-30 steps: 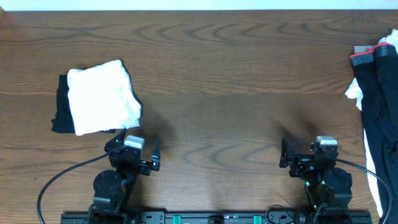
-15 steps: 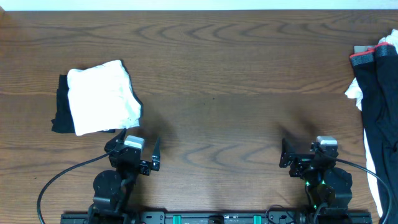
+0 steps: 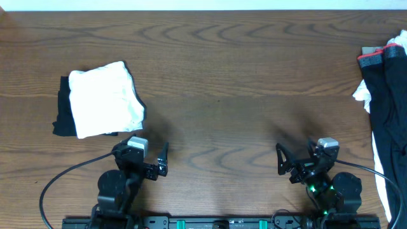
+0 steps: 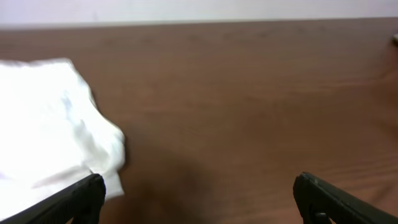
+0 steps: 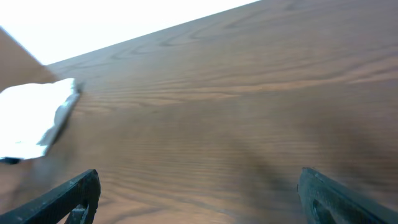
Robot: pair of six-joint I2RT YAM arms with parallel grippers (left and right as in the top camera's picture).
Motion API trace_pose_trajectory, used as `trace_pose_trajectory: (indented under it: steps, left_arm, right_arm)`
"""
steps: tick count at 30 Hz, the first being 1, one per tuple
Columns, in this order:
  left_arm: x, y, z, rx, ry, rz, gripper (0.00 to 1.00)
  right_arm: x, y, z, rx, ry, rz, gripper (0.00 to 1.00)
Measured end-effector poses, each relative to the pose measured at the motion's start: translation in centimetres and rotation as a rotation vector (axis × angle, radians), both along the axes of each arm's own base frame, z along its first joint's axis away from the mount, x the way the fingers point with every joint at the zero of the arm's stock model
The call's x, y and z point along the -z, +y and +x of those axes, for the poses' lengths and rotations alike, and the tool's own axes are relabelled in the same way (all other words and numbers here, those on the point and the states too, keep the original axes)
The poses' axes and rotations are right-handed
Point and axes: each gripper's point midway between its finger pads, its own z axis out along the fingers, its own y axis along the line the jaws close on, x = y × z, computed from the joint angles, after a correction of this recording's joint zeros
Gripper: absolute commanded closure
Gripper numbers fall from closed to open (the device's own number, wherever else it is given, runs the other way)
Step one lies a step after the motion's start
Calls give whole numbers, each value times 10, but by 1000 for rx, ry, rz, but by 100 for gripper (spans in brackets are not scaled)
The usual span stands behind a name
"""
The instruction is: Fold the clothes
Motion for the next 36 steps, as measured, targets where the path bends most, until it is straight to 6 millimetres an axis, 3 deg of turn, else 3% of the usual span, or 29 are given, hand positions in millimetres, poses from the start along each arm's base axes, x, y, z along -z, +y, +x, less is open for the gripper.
trace_pose_trajectory:
  steps: [4,8,10,13,19,22,26,30,32,36]
  left_arm:
    - [-8,-1,0,-10,73,-23,2]
    - [-61,-3,12,-16,102,-31,2]
    - [-84,-4,20,-17,142,-25,2]
    - [-99,-6,32,-21,268,-5,2]
    - [-111,-10,55,-31,511,35,2]
    - [-117,-14,62,-22,543,33,2]
    - [-126,-23,62,24,546,-2,2]
    - [-134,-28,58,52,524,-23,2]
    - [-138,-28,56,57,513,-26,2]
    - [-143,-29,52,67,497,-27,2]
  right_arm:
    - [-25,3,-2,-18,-39,15,1]
    - [-79,2,-1,-8,-95,12,1]
    - [-97,1,4,-5,-75,11,1]
    - [-100,1,18,1,63,5,1]
    - [-81,-2,50,-11,457,-72,1]
    - [-92,-1,75,-61,565,-139,1]
    - [-113,-4,111,-102,585,-208,1]
    - [-120,-36,144,-24,645,-208,7]
    - [-119,-67,166,50,669,-189,13]
    - [-102,-147,204,236,725,-118,24]
